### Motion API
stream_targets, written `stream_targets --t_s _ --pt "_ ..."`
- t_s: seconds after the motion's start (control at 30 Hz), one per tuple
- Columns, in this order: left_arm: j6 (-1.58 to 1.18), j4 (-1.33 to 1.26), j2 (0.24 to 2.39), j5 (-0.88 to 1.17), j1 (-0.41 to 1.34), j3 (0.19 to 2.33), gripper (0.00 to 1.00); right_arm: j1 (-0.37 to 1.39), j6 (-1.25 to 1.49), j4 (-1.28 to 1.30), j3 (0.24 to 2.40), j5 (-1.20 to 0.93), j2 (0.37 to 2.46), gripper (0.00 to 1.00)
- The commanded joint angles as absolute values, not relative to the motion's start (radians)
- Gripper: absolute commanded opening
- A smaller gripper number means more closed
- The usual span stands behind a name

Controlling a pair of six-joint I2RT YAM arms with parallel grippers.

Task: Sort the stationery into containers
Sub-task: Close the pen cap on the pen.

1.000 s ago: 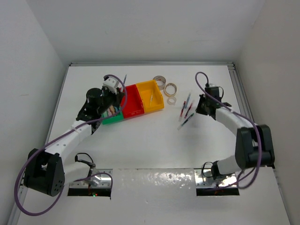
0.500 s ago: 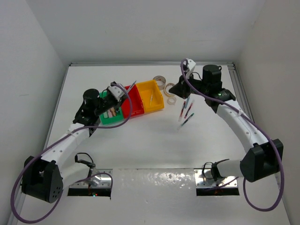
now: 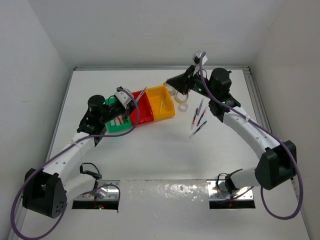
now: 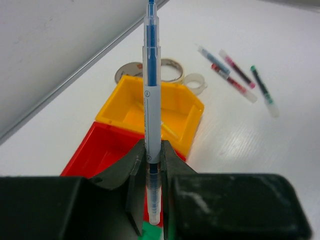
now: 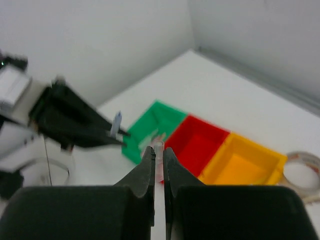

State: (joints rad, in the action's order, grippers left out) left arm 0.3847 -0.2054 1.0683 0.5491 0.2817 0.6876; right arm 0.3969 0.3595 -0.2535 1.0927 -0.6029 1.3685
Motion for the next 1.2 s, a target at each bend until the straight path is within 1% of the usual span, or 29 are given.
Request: stream_targets --t_s 0.0,0.03,0.07,0.17,0.3,0.4,0.7,1.17 --pt "0.123 -0.354 1.066 0.606 0.29 0.724 0.0 0.434 0.665 -0.661 1.133 -0.416 1.429 0.0" --pt "0.076 -0.377 1.068 0.607 0.294 0.724 0.0 0.461 0.684 -0.687 1.146 -0.381 1.446 0.0" --pt "-0.028 -0.424 1.069 0.6 0.295 0.723 0.0 0.475 0.708 -0.73 1.158 -0.342 1.488 0.0" --pt "-0.162 -0.485 1.075 0.568 0.299 0.715 0.0 0.505 0.736 -0.742 1.222 -0.307 1.538 0.0" --pt "-0.264 -0.528 1.086 0.54 0.305 0.701 0.0 0.525 0.747 -0.784 1.253 -0.273 1.584 0.0" --pt "-0.265 -0.522 1.095 0.503 0.305 0.696 0.0 0.538 0.747 -0.795 1.272 -0.261 1.604 0.0" --pt "-0.285 -0.565 1.149 0.482 0.305 0.692 0.0 0.572 0.765 -0.822 1.319 -0.25 1.664 0.0" --pt "-0.288 -0.551 1.155 0.445 0.307 0.686 0.0 0.609 0.738 -0.766 1.385 -0.256 1.75 0.0"
